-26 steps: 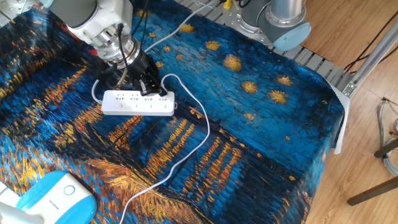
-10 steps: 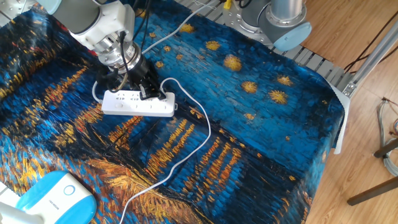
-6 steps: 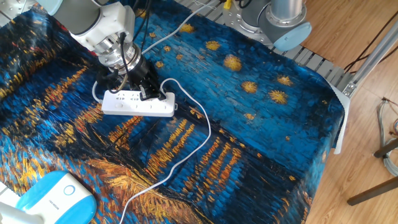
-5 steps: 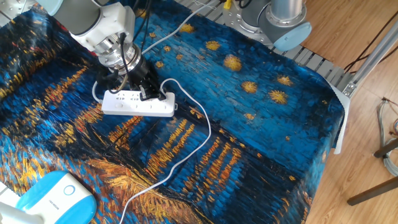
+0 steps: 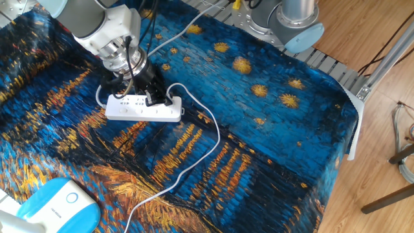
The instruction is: Plug in the power cord of the desk lamp, turn on the socket, and light up the desk lamp
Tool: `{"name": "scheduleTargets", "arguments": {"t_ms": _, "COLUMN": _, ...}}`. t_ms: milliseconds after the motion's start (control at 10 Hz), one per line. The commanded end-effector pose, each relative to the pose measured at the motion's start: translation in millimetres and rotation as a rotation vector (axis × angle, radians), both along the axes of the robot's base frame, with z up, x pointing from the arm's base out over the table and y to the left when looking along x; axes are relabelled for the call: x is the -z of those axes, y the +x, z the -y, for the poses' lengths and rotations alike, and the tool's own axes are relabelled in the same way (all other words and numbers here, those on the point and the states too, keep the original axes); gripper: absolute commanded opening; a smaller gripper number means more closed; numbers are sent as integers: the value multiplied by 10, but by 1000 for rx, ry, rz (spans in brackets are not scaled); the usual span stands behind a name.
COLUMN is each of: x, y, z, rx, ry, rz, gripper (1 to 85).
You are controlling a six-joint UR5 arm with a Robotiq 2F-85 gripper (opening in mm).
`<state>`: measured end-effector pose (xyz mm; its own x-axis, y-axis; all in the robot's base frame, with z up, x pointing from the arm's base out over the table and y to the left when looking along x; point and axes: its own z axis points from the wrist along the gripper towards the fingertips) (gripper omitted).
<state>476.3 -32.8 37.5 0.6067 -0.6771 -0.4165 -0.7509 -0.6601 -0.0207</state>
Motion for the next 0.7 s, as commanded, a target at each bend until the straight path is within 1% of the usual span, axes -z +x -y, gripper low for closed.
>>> {"name": "scheduleTargets", "arguments": {"t_ms": 0, "x": 19, "y": 52, "z": 24, "rx": 11, "ry": -7, "rz": 20, "gripper": 13}}
{"name": "scheduleTargets", "arguments": {"t_ms": 200, "x": 16, "y": 56, "z": 18, "rx": 15, "ry": -5, "rz": 21, "gripper": 13}}
{"name": "scheduleTargets", "arguments": {"t_ms": 600, "x": 46, "y": 80, "z": 48, "rx": 29, "ry": -28, "rz": 22, "gripper": 13}}
